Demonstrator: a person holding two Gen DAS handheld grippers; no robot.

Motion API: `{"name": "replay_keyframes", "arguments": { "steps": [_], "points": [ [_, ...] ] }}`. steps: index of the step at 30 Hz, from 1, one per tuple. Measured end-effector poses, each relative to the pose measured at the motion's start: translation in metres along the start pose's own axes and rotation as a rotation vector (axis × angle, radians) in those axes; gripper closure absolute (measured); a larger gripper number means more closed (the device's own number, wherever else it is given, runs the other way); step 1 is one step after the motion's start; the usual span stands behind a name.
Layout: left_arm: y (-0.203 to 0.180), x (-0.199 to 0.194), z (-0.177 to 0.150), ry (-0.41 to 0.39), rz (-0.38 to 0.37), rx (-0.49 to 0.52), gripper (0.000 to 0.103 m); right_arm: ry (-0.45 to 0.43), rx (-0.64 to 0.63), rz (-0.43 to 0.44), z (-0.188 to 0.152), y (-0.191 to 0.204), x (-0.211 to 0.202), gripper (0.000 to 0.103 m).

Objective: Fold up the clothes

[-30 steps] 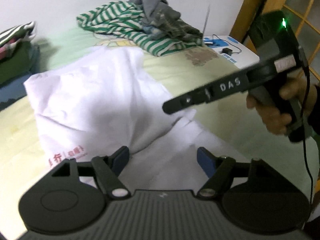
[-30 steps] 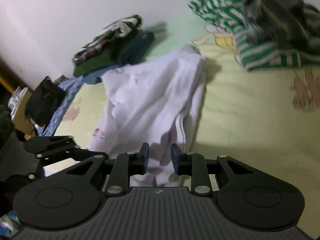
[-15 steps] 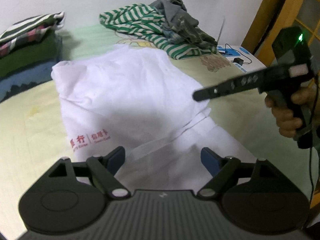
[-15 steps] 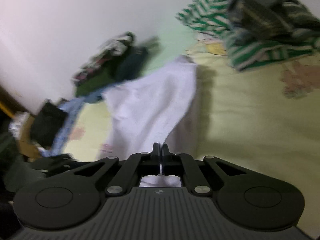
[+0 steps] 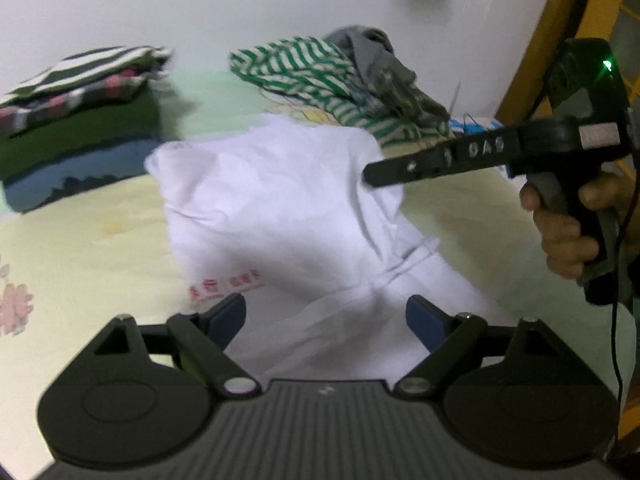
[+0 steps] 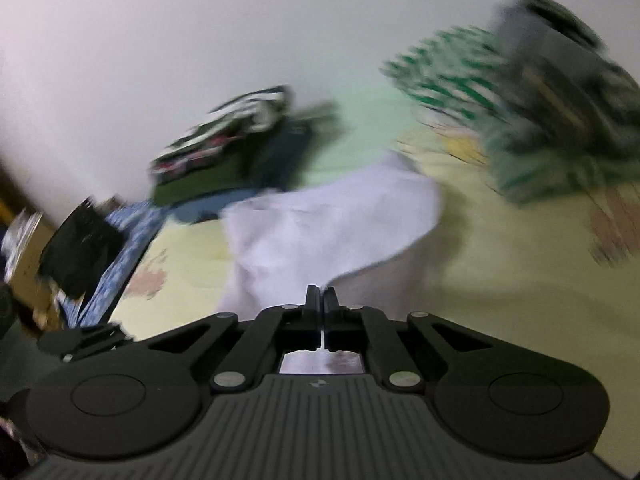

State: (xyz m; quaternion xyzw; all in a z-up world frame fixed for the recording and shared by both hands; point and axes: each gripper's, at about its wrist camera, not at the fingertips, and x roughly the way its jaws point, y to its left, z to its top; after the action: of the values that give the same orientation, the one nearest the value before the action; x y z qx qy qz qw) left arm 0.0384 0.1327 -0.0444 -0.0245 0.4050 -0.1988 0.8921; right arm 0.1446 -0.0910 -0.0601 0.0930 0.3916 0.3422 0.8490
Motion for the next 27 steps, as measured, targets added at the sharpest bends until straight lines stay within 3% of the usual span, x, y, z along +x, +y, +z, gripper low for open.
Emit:
{"name": "replay_keyframes", "arguments": {
  "steps": [7,11,14,19,21,24,27],
  "points": [
    [0.017,-0.02,-0.015,-0.007,0.034,-0.067,0.013,0.136,-0.358,-0.001,-0.015,0.068,0.048,0.101],
    [0.022,-0.022,-0.023,0.003,0.042,-0.089,0.013,0.192,-0.458,0.005,-0.03,0.084,0.068,0.098],
    [0.02,-0.023,-0.024,-0.004,0.025,-0.084,0.013,0.178,-0.432,0.001,-0.028,0.08,0.06,0.085],
    [0.004,-0.016,-0.014,-0.027,-0.054,-0.044,0.013,0.055,-0.223,-0.054,-0.007,0.04,0.016,0.073],
    [-0.002,-0.009,-0.007,-0.035,-0.087,-0.039,0.013,0.013,-0.15,-0.101,0.0,0.021,0.004,0.073],
    [-0.009,0.007,0.003,-0.033,-0.111,-0.061,0.011,-0.012,-0.174,-0.242,0.003,0.005,0.0,0.073],
    [-0.019,0.024,0.009,-0.027,-0.095,-0.061,0.009,-0.023,-0.221,-0.304,0.0,-0.003,0.005,0.073]
  ]
}}
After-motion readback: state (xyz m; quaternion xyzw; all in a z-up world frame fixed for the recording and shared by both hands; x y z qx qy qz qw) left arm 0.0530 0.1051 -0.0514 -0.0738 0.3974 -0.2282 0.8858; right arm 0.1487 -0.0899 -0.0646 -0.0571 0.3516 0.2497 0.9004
